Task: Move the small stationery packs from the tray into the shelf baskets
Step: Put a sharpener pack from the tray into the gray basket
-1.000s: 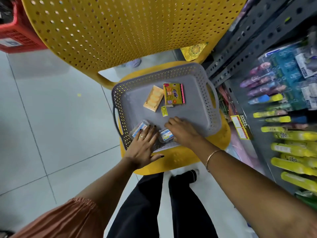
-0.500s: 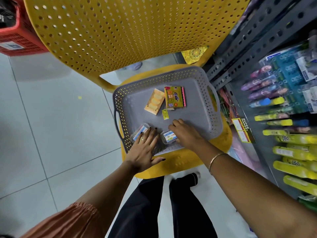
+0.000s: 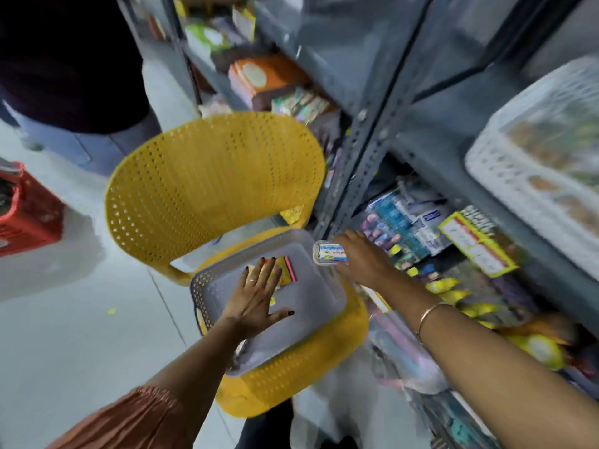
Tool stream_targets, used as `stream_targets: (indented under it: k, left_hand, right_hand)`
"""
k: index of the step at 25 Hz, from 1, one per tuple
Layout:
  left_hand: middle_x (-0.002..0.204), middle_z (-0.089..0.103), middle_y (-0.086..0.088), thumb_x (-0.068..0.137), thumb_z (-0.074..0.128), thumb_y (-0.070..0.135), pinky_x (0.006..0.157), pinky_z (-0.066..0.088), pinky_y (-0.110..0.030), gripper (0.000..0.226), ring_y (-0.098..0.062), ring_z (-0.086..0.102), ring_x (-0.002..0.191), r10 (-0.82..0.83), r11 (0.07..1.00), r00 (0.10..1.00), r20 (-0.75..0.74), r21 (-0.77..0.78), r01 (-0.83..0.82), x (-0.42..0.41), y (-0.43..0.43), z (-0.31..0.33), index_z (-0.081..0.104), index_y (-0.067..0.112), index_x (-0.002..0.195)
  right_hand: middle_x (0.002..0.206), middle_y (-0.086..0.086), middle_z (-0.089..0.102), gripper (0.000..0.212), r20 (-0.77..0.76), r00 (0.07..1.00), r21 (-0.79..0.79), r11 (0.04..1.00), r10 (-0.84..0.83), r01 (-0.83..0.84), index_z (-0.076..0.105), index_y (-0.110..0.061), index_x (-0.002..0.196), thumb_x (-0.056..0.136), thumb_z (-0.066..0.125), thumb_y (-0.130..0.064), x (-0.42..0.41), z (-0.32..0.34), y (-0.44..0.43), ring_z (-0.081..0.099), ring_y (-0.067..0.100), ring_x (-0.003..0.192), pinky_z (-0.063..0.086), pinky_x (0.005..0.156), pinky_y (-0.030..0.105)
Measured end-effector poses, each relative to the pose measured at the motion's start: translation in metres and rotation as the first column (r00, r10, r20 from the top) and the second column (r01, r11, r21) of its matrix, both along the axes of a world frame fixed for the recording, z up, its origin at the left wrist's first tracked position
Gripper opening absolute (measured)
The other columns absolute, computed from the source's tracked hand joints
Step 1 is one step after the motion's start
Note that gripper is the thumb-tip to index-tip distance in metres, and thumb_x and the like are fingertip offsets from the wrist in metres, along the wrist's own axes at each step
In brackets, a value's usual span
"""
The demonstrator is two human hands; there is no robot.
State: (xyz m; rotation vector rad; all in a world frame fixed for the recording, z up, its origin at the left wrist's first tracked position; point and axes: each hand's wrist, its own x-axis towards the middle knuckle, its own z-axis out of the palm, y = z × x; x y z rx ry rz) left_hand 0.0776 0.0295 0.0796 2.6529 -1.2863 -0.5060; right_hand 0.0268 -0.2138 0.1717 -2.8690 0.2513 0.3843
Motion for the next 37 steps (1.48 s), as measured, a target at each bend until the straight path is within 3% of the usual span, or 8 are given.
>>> stream_targets:
  k: [6, 12, 15, 21, 28, 31, 34, 37]
  left_hand:
    - [0.155, 0.004, -0.013, 0.065, -0.017, 0.084, 0.114, 0.01, -0.05, 0.118, -0.029, 0.0, 0.142, -0.08, 0.991, 0.985, 0.151, -0.094, 0.094, -0.017, -0.058, 0.12, 0.015, 0.006, 0.147]
    - [0.142, 0.041, -0.02, 0.086, 0.006, 0.073, 0.101, 0.034, -0.052, 0.096, -0.034, 0.034, 0.133, -0.174, 0.911, 0.893, 0.416, -0.277, 0.307, -0.095, -0.149, 0.219, 0.046, -0.001, 0.132]
    - [0.147, 0.033, -0.019, 0.086, 0.014, 0.071, 0.105, 0.027, -0.048, 0.091, -0.031, 0.026, 0.136, -0.238, 0.836, 0.835, 0.496, -0.333, 0.436, -0.18, -0.216, 0.252, 0.041, 0.0, 0.135]
    - [0.148, 0.031, -0.019, 0.088, 0.013, 0.07, 0.109, 0.013, -0.044, 0.089, -0.031, 0.024, 0.137, -0.409, 0.646, 0.716, 0.566, -0.374, 0.665, -0.336, -0.318, 0.283, 0.037, 0.0, 0.139]
    - [0.141, 0.044, -0.018, 0.082, 0.029, 0.065, 0.106, 0.03, -0.048, 0.082, -0.032, 0.037, 0.132, -0.619, 0.476, 0.519, 0.589, -0.245, 0.845, -0.478, -0.377, 0.284, 0.052, 0.001, 0.128]
    - [0.144, 0.038, -0.018, 0.082, 0.024, 0.067, 0.107, 0.023, -0.043, 0.088, -0.029, 0.028, 0.136, -0.708, 0.459, 0.501, 0.498, -0.214, 0.862, -0.507, -0.386, 0.265, 0.044, -0.001, 0.134]
    - [0.156, 0.008, -0.011, 0.072, 0.01, 0.073, 0.113, 0.007, -0.033, 0.101, -0.023, -0.001, 0.143, -0.74, 0.471, 0.531, 0.412, -0.246, 0.847, -0.516, -0.393, 0.239, 0.018, 0.004, 0.147]
    - [0.157, 0.008, -0.01, 0.067, 0.005, 0.072, 0.114, 0.009, -0.038, 0.104, -0.023, 0.0, 0.143, -0.764, 0.497, 0.523, 0.377, -0.171, 0.85, -0.515, -0.401, 0.222, 0.017, 0.008, 0.147]
  right_hand:
    - [0.122, 0.016, 0.05, 0.051, 0.255, 0.964, -0.03, 0.996, -0.07, 0.08, 0.05, -0.008, 0.125, 0.078, 0.067, -0.02, -0.043, 0.149, -0.034, 0.045, 0.032, 0.119, 0.046, 0.093, 0.045]
    - [0.117, 0.017, 0.056, 0.045, 0.5, 0.832, -0.02, 0.958, -0.24, 0.288, 0.056, -0.007, 0.118, 0.078, 0.068, -0.025, -0.176, 0.278, -0.094, 0.05, 0.033, 0.113, 0.045, 0.093, 0.042]
    - [0.115, 0.02, 0.059, 0.04, 0.488, 0.804, -0.078, 0.9, -0.34, 0.428, 0.058, -0.004, 0.112, 0.078, 0.069, -0.024, -0.286, 0.311, -0.141, 0.054, 0.034, 0.107, 0.045, 0.087, 0.037]
    - [0.124, 0.022, 0.057, 0.046, 0.382, 0.716, -0.137, 0.73, -0.585, 0.67, 0.057, -0.002, 0.118, 0.08, 0.069, -0.025, -0.475, 0.314, -0.203, 0.055, 0.036, 0.112, 0.045, 0.09, 0.035]
    - [0.122, 0.02, 0.061, 0.044, 0.311, 0.493, -0.099, 0.488, -0.812, 0.867, 0.056, -0.003, 0.12, 0.081, 0.066, -0.022, -0.616, 0.285, -0.229, 0.059, 0.035, 0.108, 0.048, 0.088, 0.038]
    - [0.126, 0.022, 0.055, 0.046, 0.236, 0.443, -0.102, 0.431, -0.865, 0.896, 0.052, -0.002, 0.123, 0.082, 0.066, -0.017, -0.655, 0.265, -0.232, 0.054, 0.034, 0.113, 0.044, 0.091, 0.035]
    - [0.125, 0.019, 0.057, 0.05, 0.16, 0.426, -0.086, 0.418, -0.89, 0.905, 0.054, -0.004, 0.123, 0.077, 0.071, -0.014, -0.676, 0.245, -0.24, 0.055, 0.031, 0.111, 0.044, 0.092, 0.033]
    - [0.132, 0.015, 0.054, 0.058, 0.109, 0.425, -0.05, 0.422, -0.899, 0.905, 0.05, -0.006, 0.129, 0.075, 0.073, -0.01, -0.682, 0.23, -0.244, 0.052, 0.028, 0.119, 0.041, 0.099, 0.032]
